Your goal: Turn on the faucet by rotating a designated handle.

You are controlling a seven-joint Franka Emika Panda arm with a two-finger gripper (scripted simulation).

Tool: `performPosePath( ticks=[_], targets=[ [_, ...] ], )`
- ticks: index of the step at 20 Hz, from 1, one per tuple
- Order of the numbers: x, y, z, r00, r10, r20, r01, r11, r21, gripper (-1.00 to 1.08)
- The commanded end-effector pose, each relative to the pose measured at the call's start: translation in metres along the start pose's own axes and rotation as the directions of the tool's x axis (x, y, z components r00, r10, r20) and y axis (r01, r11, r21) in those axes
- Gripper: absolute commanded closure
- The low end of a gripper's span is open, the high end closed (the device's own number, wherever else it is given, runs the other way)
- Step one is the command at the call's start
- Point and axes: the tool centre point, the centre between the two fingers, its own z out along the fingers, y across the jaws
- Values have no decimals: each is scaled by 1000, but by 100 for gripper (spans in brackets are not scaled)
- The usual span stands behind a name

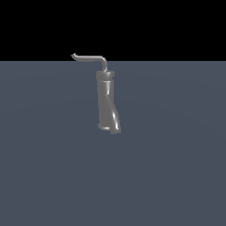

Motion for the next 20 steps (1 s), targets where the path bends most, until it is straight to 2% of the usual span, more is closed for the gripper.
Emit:
performPosePath(
  ticks=[1,10,20],
  targets=[
    [0,0,0,1000,0,0,0,1000,0,108],
    [3,3,-5,1000,-10,-7,11,999,47,108],
    [13,1,-5,1000,29,-5,-29,998,48,108]
  ],
)
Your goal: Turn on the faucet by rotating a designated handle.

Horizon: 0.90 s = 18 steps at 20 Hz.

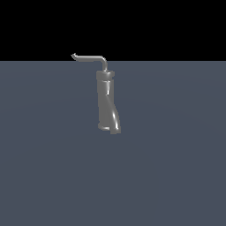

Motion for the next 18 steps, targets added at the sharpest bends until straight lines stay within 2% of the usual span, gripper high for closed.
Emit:
performPosePath(
  ticks=[1,10,18],
  targets=[
    [5,-1,0,1000,21,0,-21,1000,1,108],
    [39,-7,2,988,151,0,-151,988,7,108],
    [85,-18,10,946,323,1,-323,946,13,108]
  ],
)
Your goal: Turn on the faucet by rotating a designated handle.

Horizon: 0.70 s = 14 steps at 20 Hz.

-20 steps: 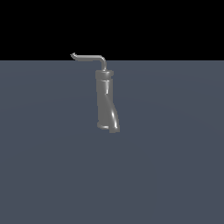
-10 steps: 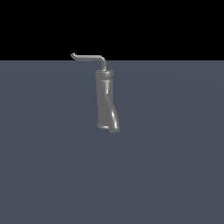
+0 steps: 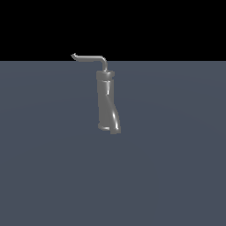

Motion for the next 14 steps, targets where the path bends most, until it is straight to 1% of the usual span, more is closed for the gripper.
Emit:
performPosePath(
  ticks=[1,7,10,14],
  targets=[
    [13,-8,4,998,58,0,-58,998,2,108],
    [44,-27,15,981,193,0,-193,981,4,108],
    [59,-37,22,966,260,0,-260,966,5,108],
    [79,-51,32,938,347,-1,-347,938,6,108]
  ],
)
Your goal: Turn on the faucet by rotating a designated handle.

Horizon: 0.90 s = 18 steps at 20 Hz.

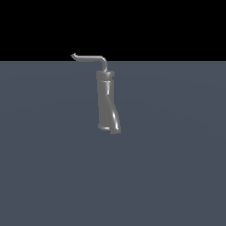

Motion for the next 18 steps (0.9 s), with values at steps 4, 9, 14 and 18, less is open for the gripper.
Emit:
performPosePath(
  ticks=[4,9,14,18],
  targets=[
    [19,-27,17,992,127,-2,-127,992,1,108],
    [35,-51,34,971,239,-5,-239,971,0,108],
    [50,-75,54,937,348,-10,-348,938,0,108],
    [61,-94,72,902,432,-14,-432,902,1,108]
  ],
)
